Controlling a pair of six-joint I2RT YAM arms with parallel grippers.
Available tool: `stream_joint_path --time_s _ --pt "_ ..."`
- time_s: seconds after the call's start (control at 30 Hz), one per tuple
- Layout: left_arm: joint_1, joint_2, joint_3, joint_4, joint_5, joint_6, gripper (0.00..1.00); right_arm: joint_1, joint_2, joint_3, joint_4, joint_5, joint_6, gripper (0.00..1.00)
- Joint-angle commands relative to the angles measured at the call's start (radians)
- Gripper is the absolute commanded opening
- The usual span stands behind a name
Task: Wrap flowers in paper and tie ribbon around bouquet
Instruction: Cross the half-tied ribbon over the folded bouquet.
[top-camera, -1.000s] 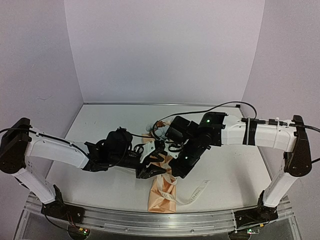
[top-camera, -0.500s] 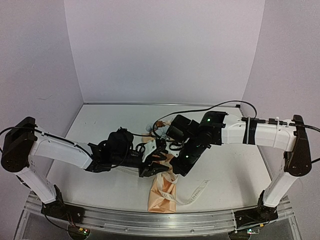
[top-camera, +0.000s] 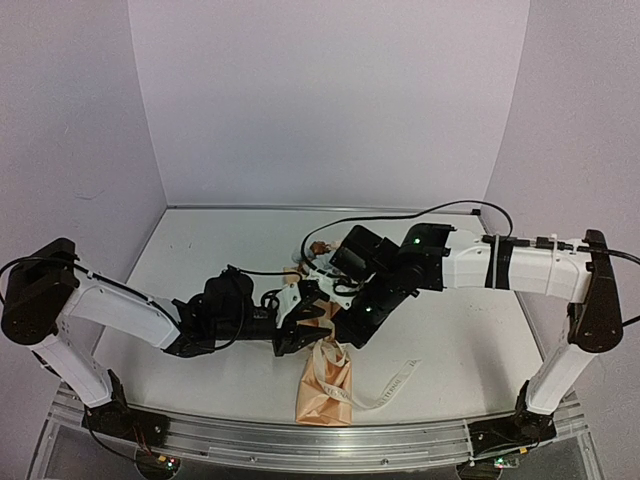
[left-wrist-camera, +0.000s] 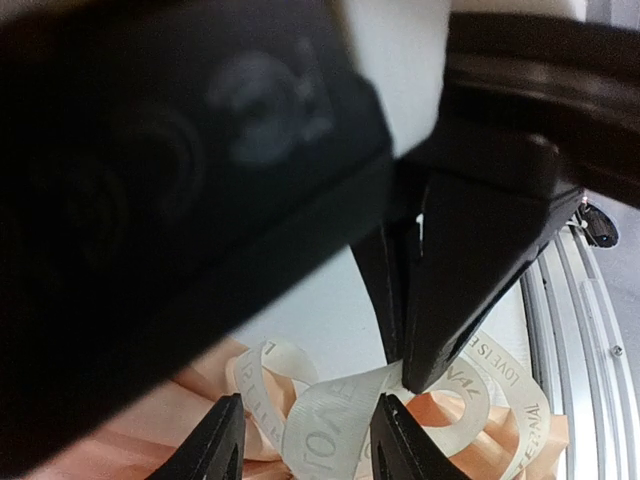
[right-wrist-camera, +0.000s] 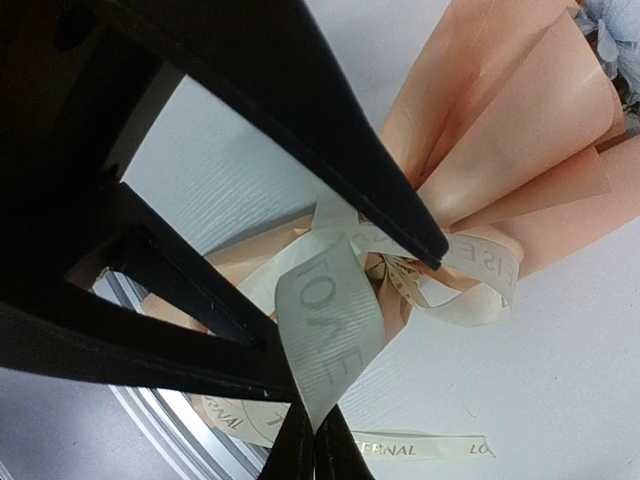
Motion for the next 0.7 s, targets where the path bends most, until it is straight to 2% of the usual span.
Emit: stream_joint_path --time_s 0.0,0.27,0.33,0.4,0.5,0.57,0.67 --pt "0.004 -0.034 -0.02 0.036 -0.054 0.031 0.44 -0.003 -0.025 0.024 0.054 -0.057 0.024 0.0" --pt "0.004 -0.023 0.0 0.012 -0.052 0.058 0.4 -0.009 -0.032 0.022 0.054 -0.066 0.038 0.0" --pt "0.004 -0.021 0.005 0.009 -0.048 0.061 0.35 -0.013 -0.035 0.018 0.054 -0.072 0.041 0.0" --pt "0.004 -0.019 0.008 0.006 -0.048 0.06 0.26 -0.016 -0.037 0.017 0.054 -0.076 0.046 0.0" --pt "0.004 -0.02 0.007 0.014 -0.057 0.043 0.1 -0.021 -0.043 0.011 0.056 -0.081 0.049 0.08" --pt "0.004 -0.024 -0.004 0.035 -0.073 0.024 0.05 -0.023 -0.053 0.002 0.059 -0.08 0.045 0.12" --pt "0.008 -0.035 -0.025 0.083 -0.123 -0.019 0.0 -0.024 -0.09 -0.042 0.091 -0.063 0.039 0.24"
